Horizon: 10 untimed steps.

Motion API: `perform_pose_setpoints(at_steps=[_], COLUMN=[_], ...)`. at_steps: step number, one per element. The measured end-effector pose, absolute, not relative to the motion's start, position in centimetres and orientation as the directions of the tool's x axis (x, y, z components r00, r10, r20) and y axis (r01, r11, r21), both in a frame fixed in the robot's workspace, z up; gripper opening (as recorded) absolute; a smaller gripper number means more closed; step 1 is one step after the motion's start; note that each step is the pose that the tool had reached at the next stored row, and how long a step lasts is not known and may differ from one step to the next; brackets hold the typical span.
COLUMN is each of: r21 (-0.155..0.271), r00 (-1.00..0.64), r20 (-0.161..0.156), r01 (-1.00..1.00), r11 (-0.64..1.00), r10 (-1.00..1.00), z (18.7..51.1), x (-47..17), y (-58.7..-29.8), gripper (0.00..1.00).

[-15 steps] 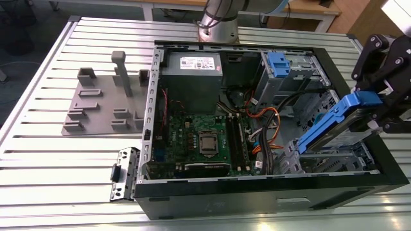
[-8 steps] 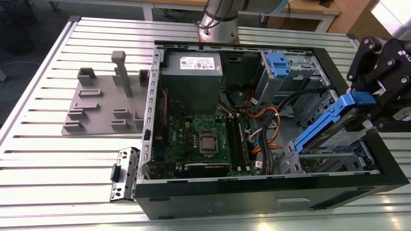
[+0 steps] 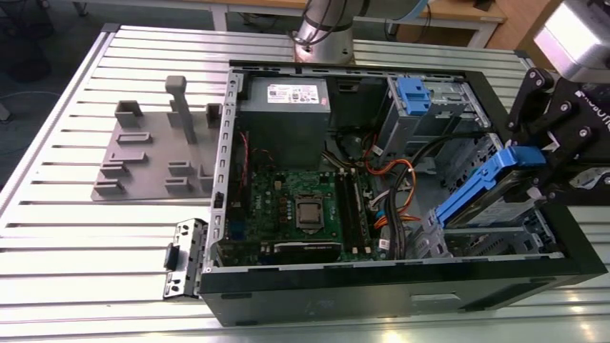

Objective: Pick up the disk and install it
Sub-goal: 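Insert the disk into the insertion slot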

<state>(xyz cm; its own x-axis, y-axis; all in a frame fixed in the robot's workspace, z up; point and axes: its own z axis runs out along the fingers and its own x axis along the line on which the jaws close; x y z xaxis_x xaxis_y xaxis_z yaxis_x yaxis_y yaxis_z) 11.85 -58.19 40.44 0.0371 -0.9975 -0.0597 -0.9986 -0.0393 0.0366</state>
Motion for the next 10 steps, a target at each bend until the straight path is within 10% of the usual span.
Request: perform_pose_setpoints(at_steps=[10], r21=[0.037], r00=[0.037], r20=[-0.059], r01=[-0.999], r11=[-0.039], r10=[-0.998], z=[39.0], x=[11.9], y=[-58.2], gripper=[0.36])
